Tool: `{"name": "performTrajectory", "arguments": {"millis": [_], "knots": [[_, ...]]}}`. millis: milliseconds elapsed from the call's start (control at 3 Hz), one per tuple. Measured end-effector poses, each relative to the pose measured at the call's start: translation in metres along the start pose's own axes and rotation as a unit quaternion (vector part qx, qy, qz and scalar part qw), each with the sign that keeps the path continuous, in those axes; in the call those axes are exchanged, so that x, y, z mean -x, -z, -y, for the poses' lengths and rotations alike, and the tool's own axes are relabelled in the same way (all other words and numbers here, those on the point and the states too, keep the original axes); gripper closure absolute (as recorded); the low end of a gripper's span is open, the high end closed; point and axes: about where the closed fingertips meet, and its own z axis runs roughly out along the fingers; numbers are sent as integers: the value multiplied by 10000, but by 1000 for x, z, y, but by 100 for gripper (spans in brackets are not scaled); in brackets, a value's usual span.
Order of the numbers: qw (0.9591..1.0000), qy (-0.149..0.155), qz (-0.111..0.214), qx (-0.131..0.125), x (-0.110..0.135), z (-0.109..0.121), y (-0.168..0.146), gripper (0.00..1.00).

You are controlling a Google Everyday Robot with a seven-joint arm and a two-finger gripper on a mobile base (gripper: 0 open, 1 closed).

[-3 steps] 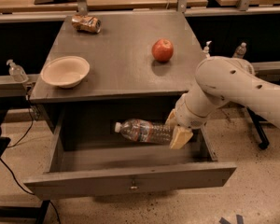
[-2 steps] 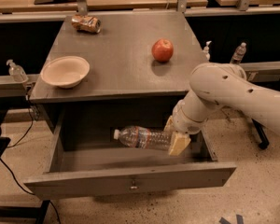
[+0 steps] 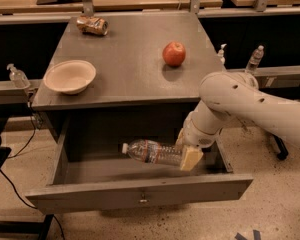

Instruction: Place water bottle into top drawer

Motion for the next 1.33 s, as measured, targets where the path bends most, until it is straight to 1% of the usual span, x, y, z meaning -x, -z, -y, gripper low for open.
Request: {"name": "performTrajectory", "arguments": {"millis": [333, 1000, 1333], "knots": [[10000, 8, 0, 15, 0, -1, -1, 51], [10000, 16, -2, 37, 1, -2, -3, 5], [10000, 18, 0, 44, 1, -2, -4, 0]]}}
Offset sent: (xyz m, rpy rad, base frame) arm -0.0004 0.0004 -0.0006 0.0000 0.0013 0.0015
